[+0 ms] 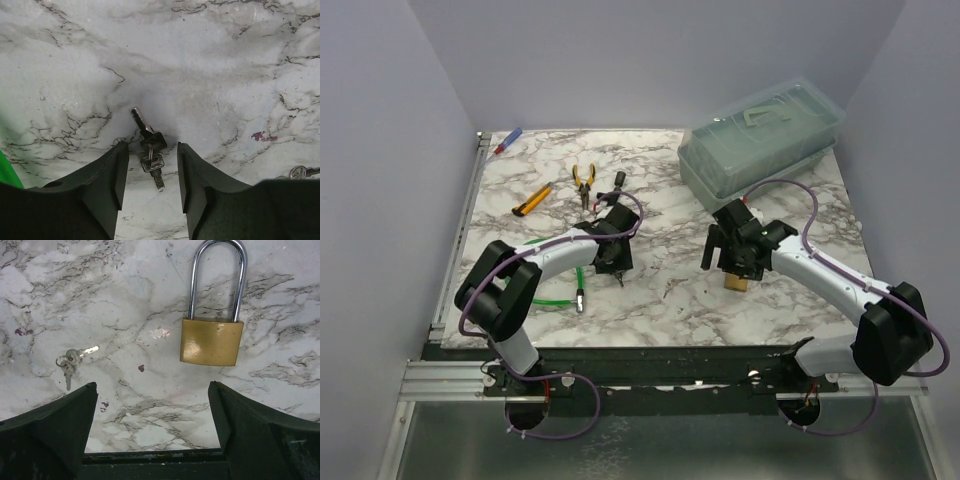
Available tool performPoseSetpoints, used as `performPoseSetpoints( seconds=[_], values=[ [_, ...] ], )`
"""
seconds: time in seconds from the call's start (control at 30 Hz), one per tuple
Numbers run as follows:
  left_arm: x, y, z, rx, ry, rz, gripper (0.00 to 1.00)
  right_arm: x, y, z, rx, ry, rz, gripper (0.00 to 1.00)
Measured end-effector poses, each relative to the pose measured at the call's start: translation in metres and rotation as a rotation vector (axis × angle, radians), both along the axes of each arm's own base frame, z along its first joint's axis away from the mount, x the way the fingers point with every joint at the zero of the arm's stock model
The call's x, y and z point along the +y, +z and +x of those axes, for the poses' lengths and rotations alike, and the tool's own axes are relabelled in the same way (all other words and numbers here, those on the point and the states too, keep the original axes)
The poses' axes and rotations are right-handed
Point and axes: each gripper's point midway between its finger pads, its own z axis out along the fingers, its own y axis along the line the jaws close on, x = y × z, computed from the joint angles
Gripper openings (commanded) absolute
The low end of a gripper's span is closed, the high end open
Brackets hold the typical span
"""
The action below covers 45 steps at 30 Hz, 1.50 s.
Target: Unlock with the key
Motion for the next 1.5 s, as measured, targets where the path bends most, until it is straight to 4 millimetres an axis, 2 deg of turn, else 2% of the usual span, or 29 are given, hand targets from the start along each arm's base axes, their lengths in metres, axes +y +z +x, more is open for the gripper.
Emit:
performPoseSetpoints(
  seconds=[0.3, 0.43, 0.57, 0.7, 0.77, 1.07, 1.23, 1.4, 1.5],
  values=[
    [-0.002, -0.004, 0.004, 0.008, 0.008, 0.082, 0.45, 0.0, 0.001, 0.002, -0.019, 0.02, 0.003, 0.99],
    [-0.001, -0.006, 0.004, 0.012, 0.021, 0.132, 0.4, -0.001, -0.001, -0.001, -0.018, 0.027, -0.001, 0.99],
    [-0.003, -0.007, 0.005, 0.005, 0.035, 0.154, 0.32, -0.003, -0.003, -0.002, -0.016, 0.034, -0.007, 0.99],
    [-0.006, -0.007, 0.006, -0.004, 0.046, 0.161, 0.18, -0.003, -0.002, -0.002, -0.018, 0.041, -0.01, 1.0],
    [-0.006, -0.007, 0.007, -0.011, 0.054, 0.164, 0.16, -0.004, -0.002, -0.002, -0.02, 0.045, -0.011, 1.0],
    [-0.011, -0.003, 0.005, -0.052, -0.002, 0.146, 0.11, -0.005, 0.012, -0.003, -0.069, 0.052, 0.014, 1.0],
    [-0.019, 0.007, -0.005, -0.078, -0.115, 0.094, 0.11, -0.002, 0.027, 0.0, -0.129, 0.053, 0.054, 1.0],
    [-0.027, 0.026, -0.01, -0.133, -0.207, 0.031, 0.09, 0.004, 0.041, 0.004, -0.178, 0.061, 0.104, 1.0],
    [-0.034, 0.041, -0.007, -0.179, -0.231, -0.008, 0.21, 0.009, 0.048, 0.006, -0.202, 0.068, 0.132, 1.0]
  ],
)
